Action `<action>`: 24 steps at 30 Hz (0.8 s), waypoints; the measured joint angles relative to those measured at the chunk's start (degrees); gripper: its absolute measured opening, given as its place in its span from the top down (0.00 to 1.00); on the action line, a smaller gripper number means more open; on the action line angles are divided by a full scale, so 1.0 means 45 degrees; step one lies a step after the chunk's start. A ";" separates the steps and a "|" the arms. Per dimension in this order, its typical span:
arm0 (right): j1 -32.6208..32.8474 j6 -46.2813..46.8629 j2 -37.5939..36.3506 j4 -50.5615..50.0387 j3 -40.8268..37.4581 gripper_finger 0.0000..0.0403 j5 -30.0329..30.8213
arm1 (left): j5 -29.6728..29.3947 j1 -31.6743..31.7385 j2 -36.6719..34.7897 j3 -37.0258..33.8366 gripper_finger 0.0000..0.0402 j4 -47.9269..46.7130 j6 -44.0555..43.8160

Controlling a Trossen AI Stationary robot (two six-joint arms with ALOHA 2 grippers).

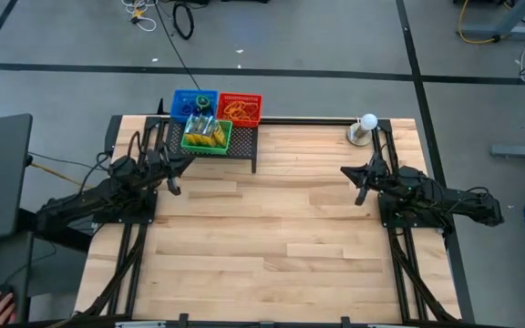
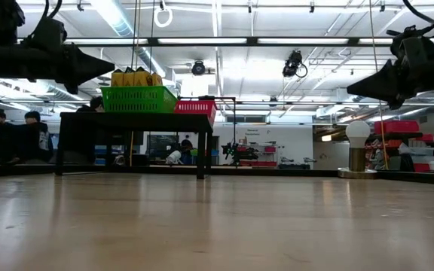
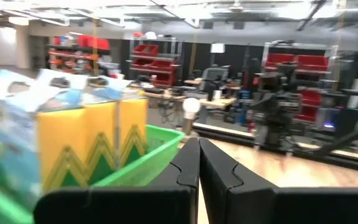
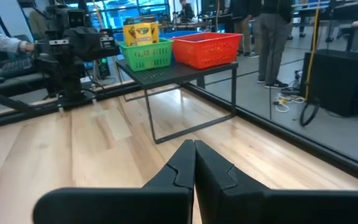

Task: Pick & Place Office Desk Supplies
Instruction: Return to Home Position

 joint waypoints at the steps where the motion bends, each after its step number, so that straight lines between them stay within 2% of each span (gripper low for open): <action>1: 0.0000 -0.0056 0.0000 0.0002 0.0000 0.98 0.0092 | -0.0196 0.0052 -0.0005 0.0000 0.98 -0.0028 0.0039; 8: 0.0000 -0.0229 0.0005 0.0002 0.0000 0.98 0.0266 | -0.0643 0.0172 0.0000 -0.0005 0.98 -0.0111 0.0327; 12: 0.0000 0.0746 0.0005 0.0018 0.0000 0.98 0.1104 | -0.0643 0.0161 0.0003 -0.0005 0.98 -0.0301 0.0322; 14: 0.0000 0.1114 0.0009 0.0017 0.0000 0.98 0.1084 | -0.0643 0.0157 0.0000 -0.0005 0.98 -0.0283 0.0332; 24: 0.0000 -0.0071 0.0019 0.0011 0.0000 0.98 0.0928 | -0.0638 0.0157 0.0000 -0.0005 0.98 -0.0281 -0.0305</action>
